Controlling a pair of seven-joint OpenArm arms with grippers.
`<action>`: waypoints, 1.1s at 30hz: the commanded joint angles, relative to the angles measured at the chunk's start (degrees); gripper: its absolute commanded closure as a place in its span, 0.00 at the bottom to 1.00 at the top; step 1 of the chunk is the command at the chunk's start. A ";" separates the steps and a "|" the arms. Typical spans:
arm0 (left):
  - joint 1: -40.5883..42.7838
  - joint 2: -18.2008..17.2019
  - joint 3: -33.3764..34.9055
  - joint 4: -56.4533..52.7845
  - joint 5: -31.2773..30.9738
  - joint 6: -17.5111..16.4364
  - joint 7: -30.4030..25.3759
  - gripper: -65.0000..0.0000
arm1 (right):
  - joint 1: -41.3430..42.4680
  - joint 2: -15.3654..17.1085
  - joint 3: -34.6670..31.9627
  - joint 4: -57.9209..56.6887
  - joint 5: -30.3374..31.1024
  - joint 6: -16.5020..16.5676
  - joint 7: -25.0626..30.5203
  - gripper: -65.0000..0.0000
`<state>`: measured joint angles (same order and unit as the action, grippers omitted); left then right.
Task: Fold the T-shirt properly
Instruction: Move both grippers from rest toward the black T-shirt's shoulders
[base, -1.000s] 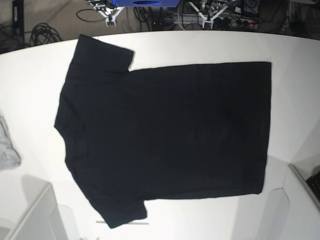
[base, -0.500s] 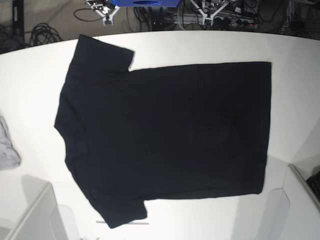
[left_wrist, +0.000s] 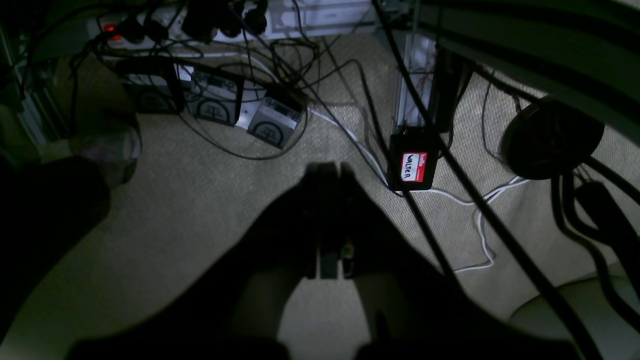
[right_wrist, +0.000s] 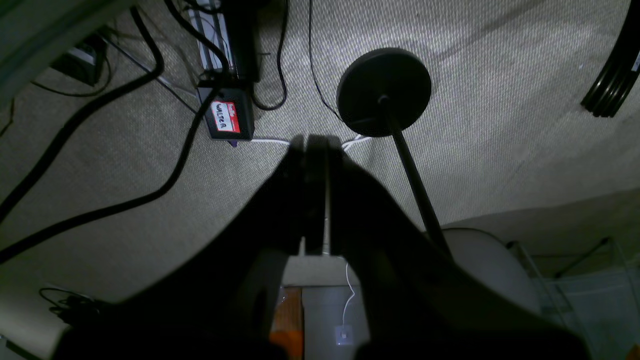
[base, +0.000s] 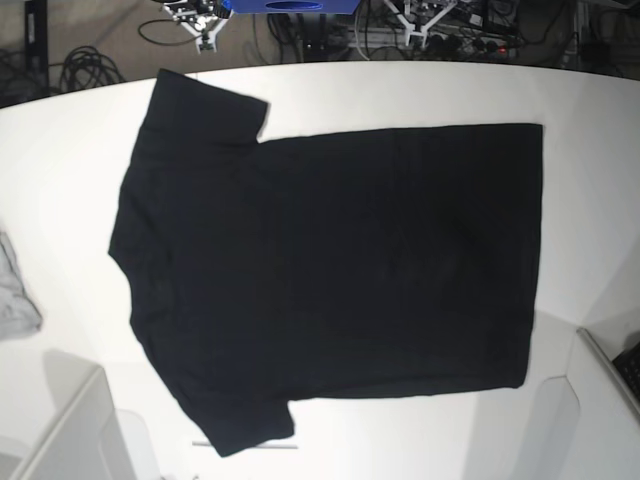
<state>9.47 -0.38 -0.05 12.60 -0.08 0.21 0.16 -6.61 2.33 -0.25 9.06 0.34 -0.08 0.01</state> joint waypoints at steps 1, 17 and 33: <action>0.77 -0.19 0.01 0.01 0.12 0.28 -0.21 1.00 | -0.29 0.18 -0.06 0.22 -0.21 -0.32 0.30 1.00; 18.79 -5.46 0.01 28.32 0.12 0.10 -0.21 1.00 | -17.78 1.14 0.56 31.95 0.14 -0.32 -9.02 1.00; 40.94 -10.91 -7.46 63.49 -10.60 0.10 -0.21 1.00 | -33.61 0.71 12.69 67.03 0.14 -0.32 -22.03 1.00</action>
<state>49.41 -11.05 -7.31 75.70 -10.87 0.05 0.62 -39.29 2.50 12.01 75.64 0.93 -0.03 -22.17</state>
